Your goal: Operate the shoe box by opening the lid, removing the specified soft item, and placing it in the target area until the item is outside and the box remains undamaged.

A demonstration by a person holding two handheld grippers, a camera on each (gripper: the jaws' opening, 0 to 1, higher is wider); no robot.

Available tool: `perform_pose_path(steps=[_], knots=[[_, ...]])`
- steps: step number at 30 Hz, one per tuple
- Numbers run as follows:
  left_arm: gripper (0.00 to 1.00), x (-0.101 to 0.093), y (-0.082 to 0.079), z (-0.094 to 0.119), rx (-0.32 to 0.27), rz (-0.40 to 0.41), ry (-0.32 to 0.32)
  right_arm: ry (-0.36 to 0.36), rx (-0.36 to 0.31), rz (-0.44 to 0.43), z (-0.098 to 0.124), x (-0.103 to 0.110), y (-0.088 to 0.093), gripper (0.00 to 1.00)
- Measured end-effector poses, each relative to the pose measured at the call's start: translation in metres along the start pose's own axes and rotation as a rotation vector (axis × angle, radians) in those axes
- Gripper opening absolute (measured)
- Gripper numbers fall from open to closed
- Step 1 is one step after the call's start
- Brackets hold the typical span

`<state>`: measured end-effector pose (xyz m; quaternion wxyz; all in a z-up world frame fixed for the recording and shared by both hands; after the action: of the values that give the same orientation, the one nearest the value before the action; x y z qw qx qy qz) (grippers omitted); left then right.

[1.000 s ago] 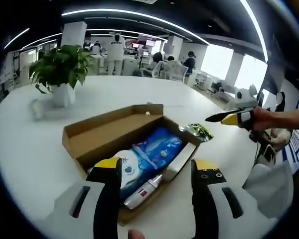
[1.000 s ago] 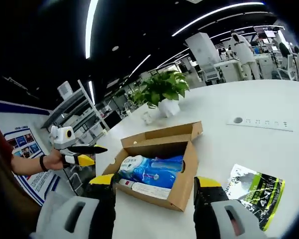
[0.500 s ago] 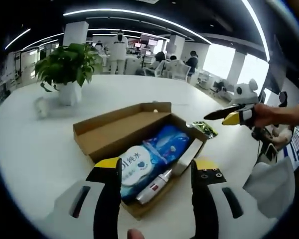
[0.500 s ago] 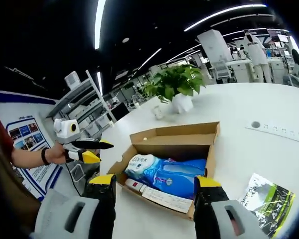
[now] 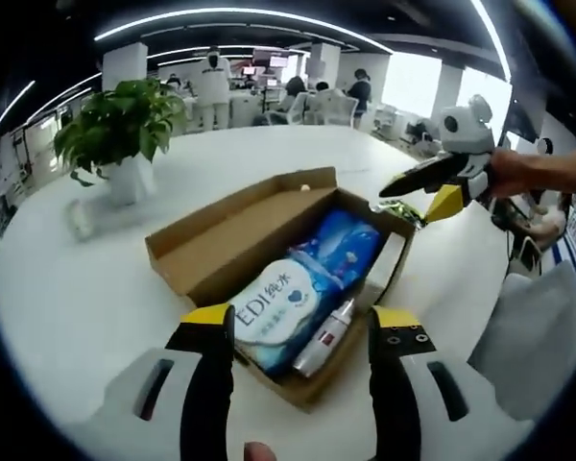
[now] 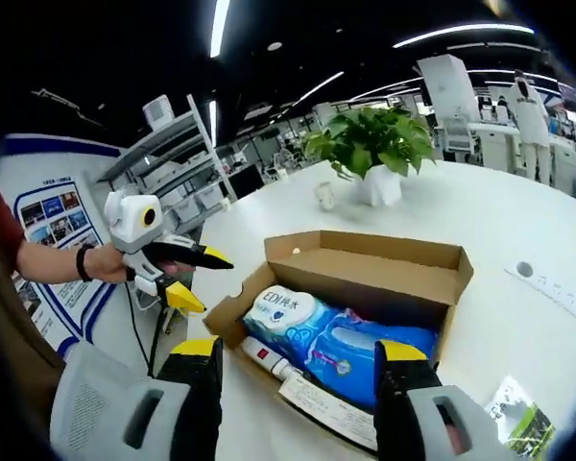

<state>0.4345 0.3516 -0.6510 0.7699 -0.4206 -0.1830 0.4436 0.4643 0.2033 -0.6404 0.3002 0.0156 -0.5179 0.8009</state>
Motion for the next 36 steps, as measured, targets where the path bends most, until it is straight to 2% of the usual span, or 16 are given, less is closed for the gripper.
perform_pose_path(steps=[4,8,17,26,33,36], knots=[[0.56,0.006,0.004,-0.009,0.042,-0.054,0.012,-0.017,0.063,0.070,-0.018,0.004,0.001,0.62],[0.56,0.005,0.004,-0.013,0.059,-0.067,0.034,-0.038,0.115,0.140,-0.037,0.010,0.001,0.63],[0.58,0.009,0.013,-0.029,0.145,-0.190,0.062,-0.068,0.181,0.218,-0.067,0.011,0.001,0.64],[0.57,0.026,0.021,-0.048,0.211,-0.254,0.070,-0.086,0.281,0.317,-0.095,0.001,0.015,0.65],[0.56,0.029,0.028,-0.060,0.264,-0.314,0.092,-0.086,0.376,0.435,-0.115,-0.010,0.025,0.64],[0.56,0.031,0.032,-0.067,0.283,-0.333,0.104,-0.106,0.400,0.454,-0.123,-0.010,0.028,0.65]])
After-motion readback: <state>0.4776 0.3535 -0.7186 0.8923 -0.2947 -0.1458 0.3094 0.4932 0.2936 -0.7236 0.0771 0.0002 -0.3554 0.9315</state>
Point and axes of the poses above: the point that each gripper's makers call its tool centre point, and the gripper's own axes: z roughly backward along the fingers, x roughly to its left, y roughly out of its underside, the point moved 1 cm from there along z, roughly backward along the fingers, and after that the axes turned 3 degrees about -x, right-handed, at the moved point
